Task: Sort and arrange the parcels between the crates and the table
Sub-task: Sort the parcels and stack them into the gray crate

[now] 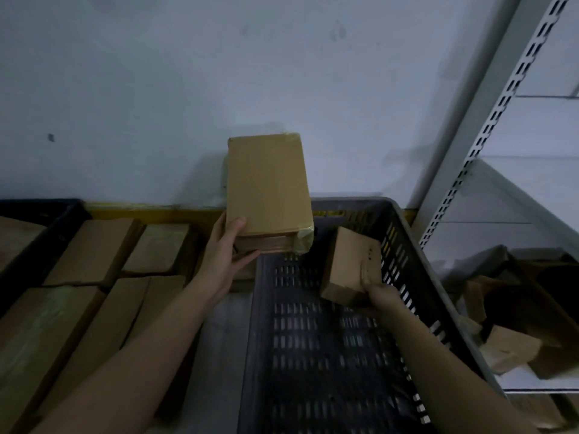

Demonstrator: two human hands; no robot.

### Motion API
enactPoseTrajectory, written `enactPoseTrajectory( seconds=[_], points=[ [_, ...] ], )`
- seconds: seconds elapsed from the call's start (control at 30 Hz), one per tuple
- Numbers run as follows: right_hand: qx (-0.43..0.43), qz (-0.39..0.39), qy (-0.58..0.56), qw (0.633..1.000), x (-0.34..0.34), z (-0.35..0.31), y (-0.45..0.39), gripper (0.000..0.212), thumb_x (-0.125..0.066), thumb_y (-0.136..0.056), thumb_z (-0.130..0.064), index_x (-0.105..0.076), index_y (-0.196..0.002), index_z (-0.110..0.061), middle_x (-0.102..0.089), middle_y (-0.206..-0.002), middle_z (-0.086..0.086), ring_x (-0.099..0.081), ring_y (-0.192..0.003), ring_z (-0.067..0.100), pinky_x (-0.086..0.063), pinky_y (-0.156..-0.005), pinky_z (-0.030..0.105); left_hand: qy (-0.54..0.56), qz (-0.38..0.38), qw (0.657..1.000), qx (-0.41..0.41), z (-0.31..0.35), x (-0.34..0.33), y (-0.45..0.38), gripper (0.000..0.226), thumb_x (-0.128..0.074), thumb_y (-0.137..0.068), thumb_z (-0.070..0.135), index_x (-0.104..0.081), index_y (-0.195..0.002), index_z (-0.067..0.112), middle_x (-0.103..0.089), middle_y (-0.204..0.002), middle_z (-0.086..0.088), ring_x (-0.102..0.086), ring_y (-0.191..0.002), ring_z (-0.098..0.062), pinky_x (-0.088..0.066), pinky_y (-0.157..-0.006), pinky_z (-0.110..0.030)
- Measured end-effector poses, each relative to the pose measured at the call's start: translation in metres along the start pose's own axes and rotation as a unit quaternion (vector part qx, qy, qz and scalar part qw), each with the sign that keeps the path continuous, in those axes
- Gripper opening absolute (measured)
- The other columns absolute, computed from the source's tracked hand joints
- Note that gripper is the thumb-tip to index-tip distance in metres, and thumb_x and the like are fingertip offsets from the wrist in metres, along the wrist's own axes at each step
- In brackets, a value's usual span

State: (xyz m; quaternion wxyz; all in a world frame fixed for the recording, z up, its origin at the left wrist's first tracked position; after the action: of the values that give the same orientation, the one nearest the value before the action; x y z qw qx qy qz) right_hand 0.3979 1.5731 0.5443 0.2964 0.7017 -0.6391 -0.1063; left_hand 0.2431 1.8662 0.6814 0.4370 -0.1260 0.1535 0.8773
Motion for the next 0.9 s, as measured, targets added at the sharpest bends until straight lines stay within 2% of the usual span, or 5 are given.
enactPoseTrajectory(
  seconds=[0.27,0.4,0.6,0.7,0.9],
  points=[
    [0.059,-0.041,-0.078,0.994,0.01,-0.049,0.064,0.039,-0.061,-0.098,-0.029,-0.053,-0.125,-0.002,-0.057,-0.117,0.015,-0.062,-0.088,0.03,-0.06,-0.074,0.049,-0.01,0.053,0.998,0.011,0.019,0.046,0.058,0.045,-0.06,-0.093,0.045,-0.049,-0.135,0.034,-0.06,-0.128,0.001,-0.059,-0.115,-0.023,-0.057,-0.078,-0.044],
    [0.102,-0.069,-0.113,0.986,-0.003,-0.071,0.104,0.05,-0.061,-0.098,-0.033,-0.05,-0.135,-0.001,-0.057,-0.121,0.016,-0.065,-0.103,0.037,-0.062,-0.065,0.041,-0.002,0.076,0.997,0.026,0.02,0.072,0.084,0.036,-0.059,-0.094,0.043,-0.051,-0.128,0.033,-0.06,-0.127,-0.002,-0.059,-0.117,-0.027,-0.055,-0.087,-0.045],
    [0.143,-0.156,-0.125,0.969,-0.044,-0.099,0.167,0.042,-0.062,-0.097,-0.039,-0.052,-0.126,-0.01,-0.062,-0.113,0.013,-0.073,-0.087,0.034,-0.062,-0.056,0.032,0.006,0.098,0.995,0.03,0.039,0.112,0.096,0.035,-0.056,-0.096,0.044,-0.052,-0.127,0.029,-0.062,-0.12,-0.004,-0.063,-0.108,-0.027,-0.055,-0.087,-0.045],
    [0.147,-0.181,-0.127,0.964,-0.066,-0.107,0.186,0.036,-0.061,-0.097,-0.036,-0.053,-0.124,-0.011,-0.062,-0.106,0.009,-0.072,-0.094,0.035,-0.063,-0.061,0.035,-0.025,0.107,0.993,0.032,0.048,0.14,0.097,0.041,-0.059,-0.093,0.051,-0.053,-0.127,0.031,-0.062,-0.125,-0.006,-0.063,-0.11,-0.029,-0.058,-0.084,-0.051],
    [0.163,-0.169,-0.13,0.963,-0.106,-0.111,0.212,0.033,-0.061,-0.098,-0.033,-0.054,-0.122,-0.011,-0.063,-0.108,0.011,-0.072,-0.093,0.035,-0.063,-0.062,0.036,-0.046,0.083,0.994,0.061,0.037,0.162,0.109,0.045,-0.059,-0.094,0.047,-0.048,-0.135,0.032,-0.055,-0.13,0.001,-0.057,-0.103,-0.013,-0.057,-0.075,-0.038]
  ],
)
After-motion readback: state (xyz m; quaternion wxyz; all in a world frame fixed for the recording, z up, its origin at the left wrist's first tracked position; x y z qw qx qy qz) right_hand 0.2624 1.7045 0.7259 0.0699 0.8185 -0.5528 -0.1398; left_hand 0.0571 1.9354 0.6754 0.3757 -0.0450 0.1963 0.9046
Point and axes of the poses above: each hand's wrist, its own y-axis away from the middle knuckle, its own x-axis out of the back of the hand, z = x × y, the point moved 5 cm from there along -y, towards the middle knuckle
